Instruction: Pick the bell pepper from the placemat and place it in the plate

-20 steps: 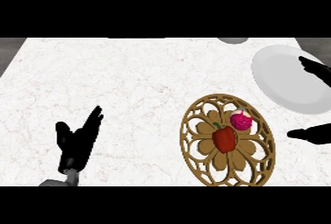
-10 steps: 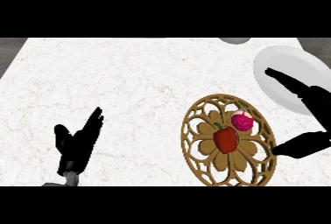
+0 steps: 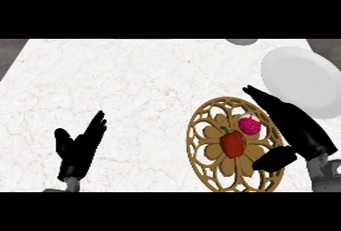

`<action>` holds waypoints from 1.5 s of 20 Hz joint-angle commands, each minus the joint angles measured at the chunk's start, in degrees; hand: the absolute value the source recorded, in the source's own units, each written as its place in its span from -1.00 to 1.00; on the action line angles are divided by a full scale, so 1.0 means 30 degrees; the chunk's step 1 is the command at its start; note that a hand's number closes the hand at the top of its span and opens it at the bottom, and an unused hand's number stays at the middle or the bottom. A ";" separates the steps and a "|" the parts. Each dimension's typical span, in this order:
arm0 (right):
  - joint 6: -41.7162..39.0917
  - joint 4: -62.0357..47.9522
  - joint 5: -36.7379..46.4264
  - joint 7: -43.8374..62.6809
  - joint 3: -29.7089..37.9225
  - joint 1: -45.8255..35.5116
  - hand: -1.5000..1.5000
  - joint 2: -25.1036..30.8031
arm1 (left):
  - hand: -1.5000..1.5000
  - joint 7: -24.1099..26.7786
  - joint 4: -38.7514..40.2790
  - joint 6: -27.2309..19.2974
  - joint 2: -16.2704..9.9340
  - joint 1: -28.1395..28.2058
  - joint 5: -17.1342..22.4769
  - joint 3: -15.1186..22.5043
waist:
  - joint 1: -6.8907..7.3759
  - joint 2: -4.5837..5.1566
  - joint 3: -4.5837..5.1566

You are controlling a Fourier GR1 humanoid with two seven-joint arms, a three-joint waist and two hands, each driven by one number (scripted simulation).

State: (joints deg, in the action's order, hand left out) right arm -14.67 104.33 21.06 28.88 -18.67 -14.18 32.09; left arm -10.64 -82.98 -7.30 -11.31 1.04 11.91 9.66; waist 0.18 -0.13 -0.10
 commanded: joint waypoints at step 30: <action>-0.1085 -0.5191 0.9058 -0.2344 -0.0674 0.1609 -1.00 -0.6023 | 0.00 0.0114 0.1508 0.1683 0.1314 -0.0631 -0.1670 -0.2045 | -0.0059 0.0050 0.0035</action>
State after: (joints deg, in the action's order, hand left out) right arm -18.50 90.89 45.96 24.59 -20.16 -11.20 14.24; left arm -12.39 -82.93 -4.30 -6.85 0.71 6.47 5.58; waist 0.13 -0.11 -0.10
